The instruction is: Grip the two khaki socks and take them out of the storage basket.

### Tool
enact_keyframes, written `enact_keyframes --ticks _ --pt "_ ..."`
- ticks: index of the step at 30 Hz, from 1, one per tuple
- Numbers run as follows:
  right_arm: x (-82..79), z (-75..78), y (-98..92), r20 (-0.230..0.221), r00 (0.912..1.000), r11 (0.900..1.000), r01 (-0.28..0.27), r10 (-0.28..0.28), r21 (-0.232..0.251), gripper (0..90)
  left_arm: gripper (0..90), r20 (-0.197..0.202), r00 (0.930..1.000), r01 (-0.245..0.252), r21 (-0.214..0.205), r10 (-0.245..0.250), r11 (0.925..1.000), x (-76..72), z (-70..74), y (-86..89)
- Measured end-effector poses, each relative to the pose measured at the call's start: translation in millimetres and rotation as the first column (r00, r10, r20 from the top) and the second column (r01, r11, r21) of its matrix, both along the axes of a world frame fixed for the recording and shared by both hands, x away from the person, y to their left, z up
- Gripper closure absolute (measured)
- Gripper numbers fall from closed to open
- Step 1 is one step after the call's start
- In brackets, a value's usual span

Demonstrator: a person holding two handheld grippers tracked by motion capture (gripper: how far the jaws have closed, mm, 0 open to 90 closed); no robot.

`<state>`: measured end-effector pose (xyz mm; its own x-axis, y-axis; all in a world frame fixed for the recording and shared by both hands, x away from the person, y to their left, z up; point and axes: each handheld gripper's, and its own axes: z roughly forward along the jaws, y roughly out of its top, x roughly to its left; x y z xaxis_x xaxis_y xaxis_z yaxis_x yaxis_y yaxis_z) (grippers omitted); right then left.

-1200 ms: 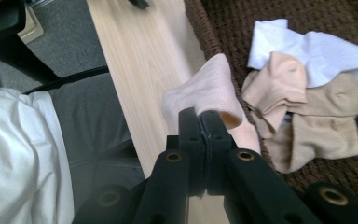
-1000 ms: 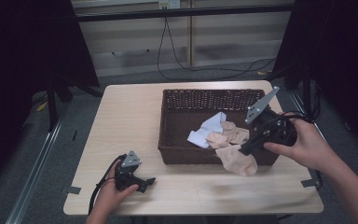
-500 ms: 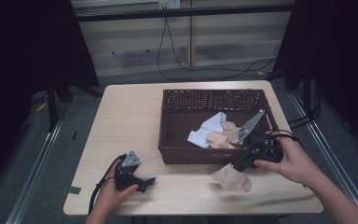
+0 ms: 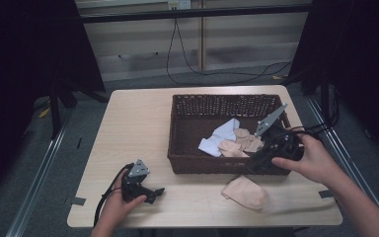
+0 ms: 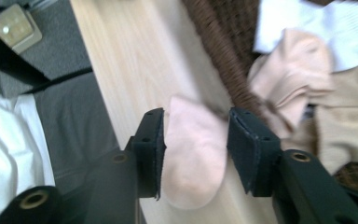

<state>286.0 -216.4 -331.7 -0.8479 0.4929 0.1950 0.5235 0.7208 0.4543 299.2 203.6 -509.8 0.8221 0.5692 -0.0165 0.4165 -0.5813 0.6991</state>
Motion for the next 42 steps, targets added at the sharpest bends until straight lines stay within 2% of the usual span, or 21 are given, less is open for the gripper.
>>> enact_keyframes --ticks 2,4,5,7,9,11,12,13,15,17,21,25,27,29,32,35,37,40,42 --pt "11.8 8.1 -2.6 0.011 0.9995 0.9995 0.029 -0.03 0.008 50.4 0.0 -0.001 1.0 0.0 0.002 0.0 1.0 0.0 0.1 0.0" --pt "20.4 11.0 -3.3 0.026 0.9981 0.9984 0.056 -0.056 0.0 49.1 0.0 -0.001 1.0 0.0 0.002 0.0 1.0 0.0 0.1 0.0" --pt "20.4 11.0 -3.3 0.026 0.9981 0.9984 0.056 -0.056 0.0 49.1 0.0 0.0 1.0 0.0 0.003 0.0 1.0 0.0 0.2 0.1" --pt "34.9 9.6 -4.6 0.033 0.9954 0.9954 0.091 -0.09 -0.03 46.1 0.0 0.0 1.0 0.0 -0.002 0.0 1.0 0.0 -0.1 -0.1" --pt "39.4 7.8 -4.7 0.03 0.9939 0.9936 0.107 -0.106 -0.037 44.8 0.0 0.0 1.0 0.0 -0.004 0.0 1.0 0.0 -0.3 -0.1" --pt "52.9 -1.4 -4.5 0.032 0.9902 0.9875 0.138 -0.136 -0.077 42.7 0.0 0.0 1.0 0.0 -0.004 0.0 1.0 0.0 -0.3 -0.2" --pt "52.9 -1.4 -4.5 0.032 0.9902 0.9875 0.138 -0.136 -0.077 42.7 0.0 0.0 1.0 0.0 -0.004 0.0 1.0 0.0 -0.3 -0.2" --pt "59.8 -7.9 -3.8 0.028 0.9894 0.9833 0.145 -0.143 -0.11 41.7 0.0 -0.001 1.0 0.0 0.0 0.0 1.0 0.0 0.1 0.0" --pt "62.0 -10.3 -3.3 0.031 0.9887 0.982 0.149 -0.146 -0.116 41.2 0.0 0.0 1.0 -0.001 -0.003 0.001 1.0 0.0 -0.3 -0.1" --pt "69.9 -20.5 -0.7 0.034 0.9867 0.9757 0.162 -0.159 -0.147 39.8 0.0 0.0 1.0 -0.001 -0.002 0.001 1.0 0.0 -0.2 -0.1" --pt "75.1 -28.1 1.3 0.028 0.9846 0.9707 0.175 -0.173 -0.165 39.3 0.0 0.0 1.0 -0.001 -0.002 0.001 1.0 0.0 -0.2 -0.1" --pt "83.1 -44.1 3.1 0.019 0.9822 0.9626 0.187 -0.187 -0.196 38.4 0.0 0.0 1.0 0.0 -0.003 0.0 1.0 0.0 -0.2 -0.1" --pt "84.9 -47.5 2.5 0.022 0.9827 0.963 0.185 -0.184 -0.196 38.5 0.0 0.0 1.0 -0.001 -0.001 0.001 1.0 0.0 -0.1 0.0" --pt "89.1 -54.2 2.0 0.009 0.9781 0.9604 0.206 -0.208 -0.188 40.6 0.0 0.0 1.0 0.0 -0.005 0.0 1.0 0.0 -0.3 -0.2" --pt "92.3 -59.6 1.7 0.006 0.9777 0.9598 0.207 -0.21 -0.189 42.3 0.0 -0.001 1.0 0.0 0.0 0.0 1.0 -0.1 0.1 -0.1" --pt "97.9 -70.9 4.8 -0.012 0.976 0.9557 0.211 -0.217 -0.206 44.6 0.0 -0.002 1.0 -0.001 0.002 0.001 1.0 -0.1 0.1 0.0" --pt "98.6 -72.1 6.0 -0.015 0.9753 0.9551 0.213 -0.221 -0.206 45.1 0.0 -0.001 1.0 -0.001 -0.001 0.001 1.0 -0.1 -0.1 -0.1" --pt "102.6 -78.4 11.5 -0.041 0.9777 0.9631 0.195 -0.206 -0.185 47.2 0.0 0.0 1.0 -0.001 -0.001 0.001 1.0 0.0 0.0 0.0" --pt "104.9 -83.7 15.9 -0.055 0.9782 0.9639 0.187 -0.2 -0.19 47.3 0.0 0.001 1.0 0.0 -0.003 0.0 1.0 0.0 -0.2 -0.1"
